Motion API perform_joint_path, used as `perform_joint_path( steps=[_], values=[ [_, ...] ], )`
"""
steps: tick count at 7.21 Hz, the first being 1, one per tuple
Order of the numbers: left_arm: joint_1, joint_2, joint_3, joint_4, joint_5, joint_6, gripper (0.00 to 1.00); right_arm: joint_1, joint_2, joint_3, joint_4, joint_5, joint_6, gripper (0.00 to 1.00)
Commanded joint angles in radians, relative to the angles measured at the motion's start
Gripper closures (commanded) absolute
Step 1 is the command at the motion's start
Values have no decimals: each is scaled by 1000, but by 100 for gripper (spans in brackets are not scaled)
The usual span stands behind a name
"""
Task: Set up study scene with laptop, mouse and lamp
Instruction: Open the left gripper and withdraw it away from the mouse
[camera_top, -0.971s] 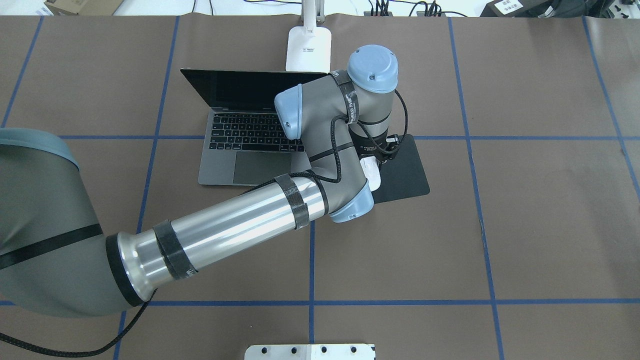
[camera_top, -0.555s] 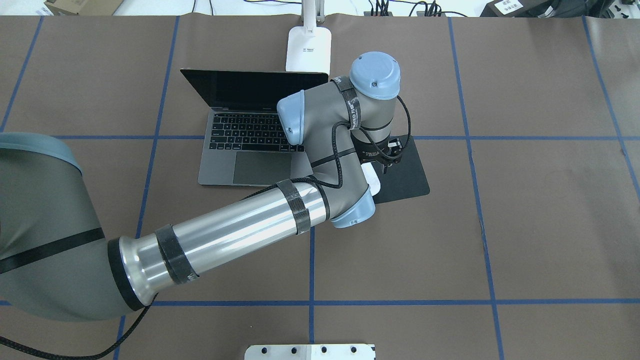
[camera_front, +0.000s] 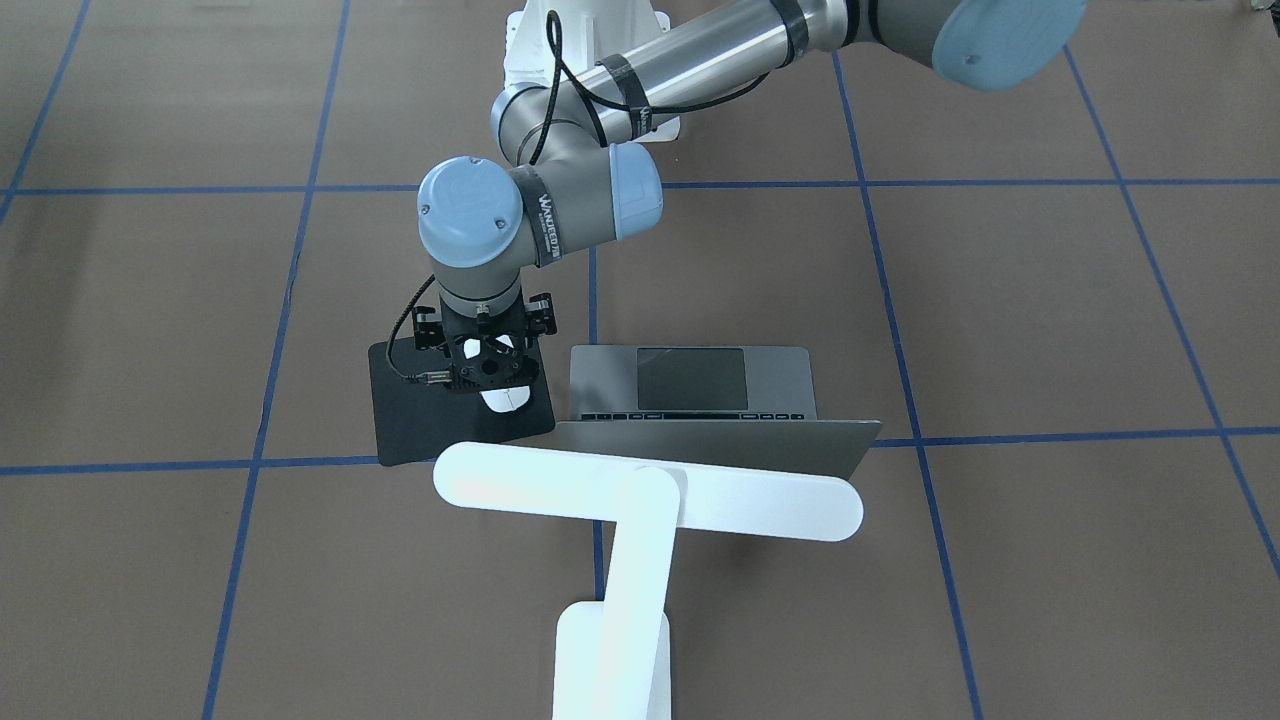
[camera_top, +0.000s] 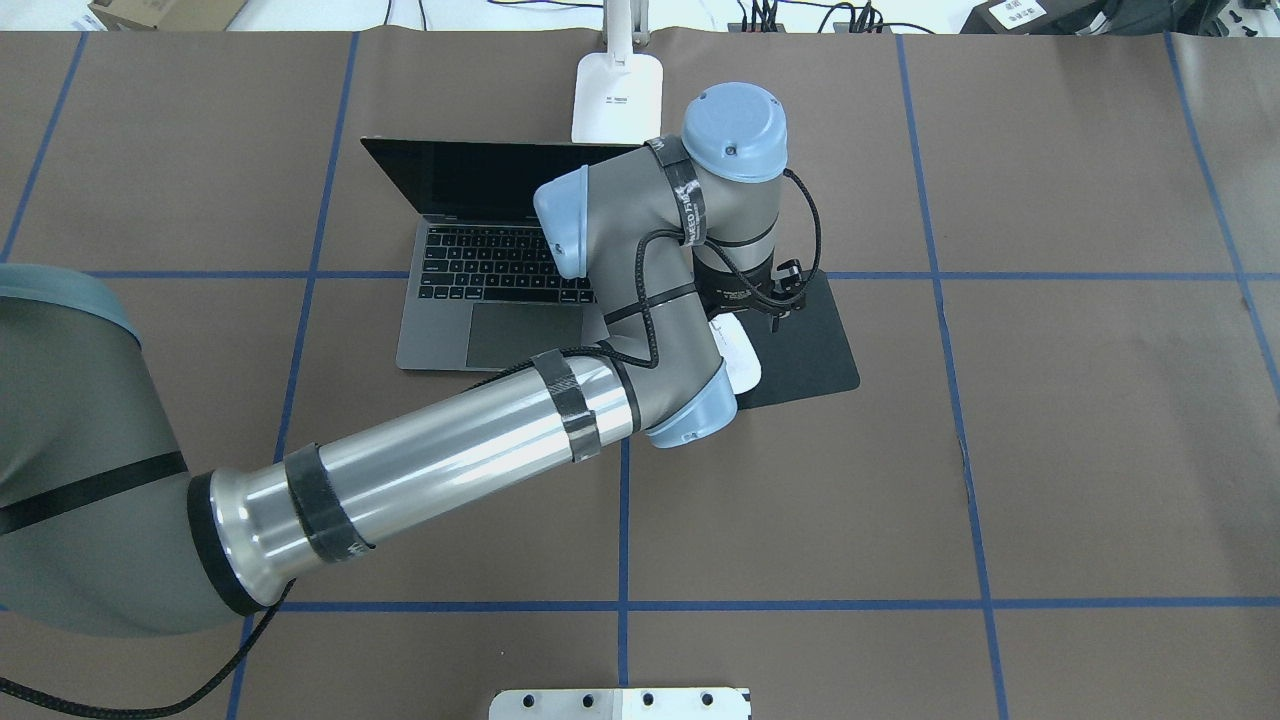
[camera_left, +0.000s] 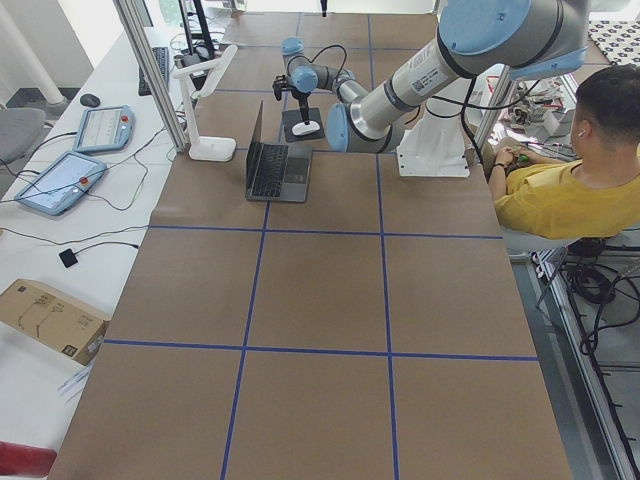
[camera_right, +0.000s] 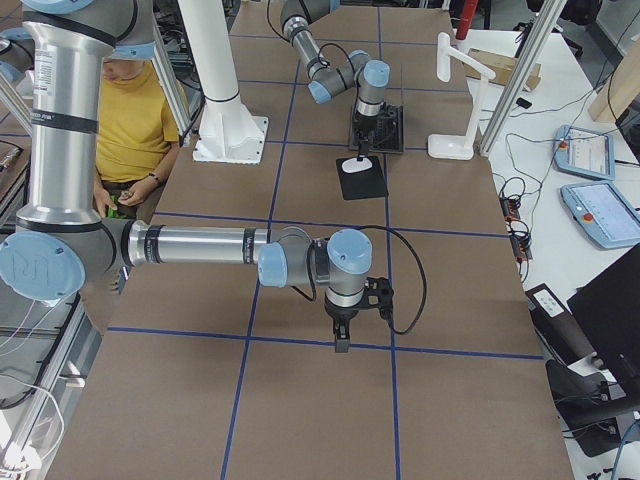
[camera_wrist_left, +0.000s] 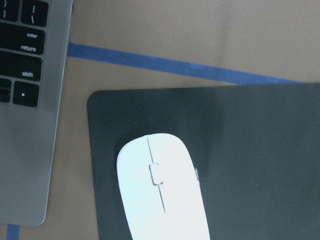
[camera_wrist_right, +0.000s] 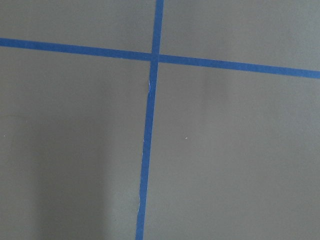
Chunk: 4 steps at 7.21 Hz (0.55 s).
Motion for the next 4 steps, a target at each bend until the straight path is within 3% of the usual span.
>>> perform_joint_path(
  steps=[1, 4],
  values=[
    [-49, 175, -266, 91, -62, 104, 0, 0, -3, -1, 1, -7, 4, 0],
    [-195, 493, -703, 302, -128, 373, 0, 0, 2, -1, 1, -7, 5, 0]
  ],
)
